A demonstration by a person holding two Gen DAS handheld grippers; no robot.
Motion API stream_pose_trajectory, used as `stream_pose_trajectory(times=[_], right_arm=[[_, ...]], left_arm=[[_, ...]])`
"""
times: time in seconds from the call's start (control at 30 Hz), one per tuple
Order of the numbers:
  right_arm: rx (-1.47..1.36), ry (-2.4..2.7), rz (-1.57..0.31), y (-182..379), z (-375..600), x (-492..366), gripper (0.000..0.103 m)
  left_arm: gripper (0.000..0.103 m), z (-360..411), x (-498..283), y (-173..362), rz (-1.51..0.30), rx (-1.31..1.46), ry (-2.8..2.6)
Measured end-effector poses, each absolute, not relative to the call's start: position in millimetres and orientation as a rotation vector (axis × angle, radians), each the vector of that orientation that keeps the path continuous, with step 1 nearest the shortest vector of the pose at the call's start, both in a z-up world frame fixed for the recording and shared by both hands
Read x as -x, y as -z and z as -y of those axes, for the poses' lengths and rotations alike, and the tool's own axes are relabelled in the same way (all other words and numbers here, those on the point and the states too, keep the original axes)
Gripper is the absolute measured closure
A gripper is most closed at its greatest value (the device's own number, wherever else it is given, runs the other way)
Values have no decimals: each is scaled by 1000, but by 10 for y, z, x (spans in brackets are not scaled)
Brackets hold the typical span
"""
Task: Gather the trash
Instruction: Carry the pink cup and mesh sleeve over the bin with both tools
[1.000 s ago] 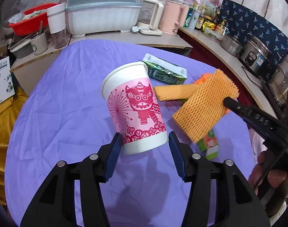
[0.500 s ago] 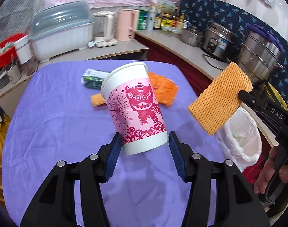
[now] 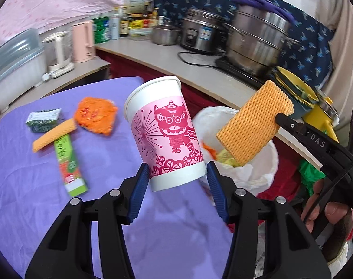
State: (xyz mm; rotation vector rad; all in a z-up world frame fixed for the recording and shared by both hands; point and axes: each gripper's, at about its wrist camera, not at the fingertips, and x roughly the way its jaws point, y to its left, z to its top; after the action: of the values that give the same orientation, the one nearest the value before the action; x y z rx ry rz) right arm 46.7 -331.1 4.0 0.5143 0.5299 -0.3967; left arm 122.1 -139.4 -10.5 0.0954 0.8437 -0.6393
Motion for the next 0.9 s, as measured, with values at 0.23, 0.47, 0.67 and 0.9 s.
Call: stream_pose_trajectory(times=[0.23, 0.47, 0.67, 0.9], right_arm=[[-514, 508, -521, 56, 3762, -202, 93], [-530, 562, -535, 227, 4058, -141, 94], [-542, 584, -556, 341, 4177, -171, 93], [-550, 583, -574, 425, 4223, -254, 92]], left_arm=[[54, 2076, -1105, 197, -864, -159, 763], [54, 2613, -1083, 348, -870, -224, 833], [54, 2857, -1173, 512, -894, -243, 841], [54, 2938, -1260, 625, -898, -252, 837]])
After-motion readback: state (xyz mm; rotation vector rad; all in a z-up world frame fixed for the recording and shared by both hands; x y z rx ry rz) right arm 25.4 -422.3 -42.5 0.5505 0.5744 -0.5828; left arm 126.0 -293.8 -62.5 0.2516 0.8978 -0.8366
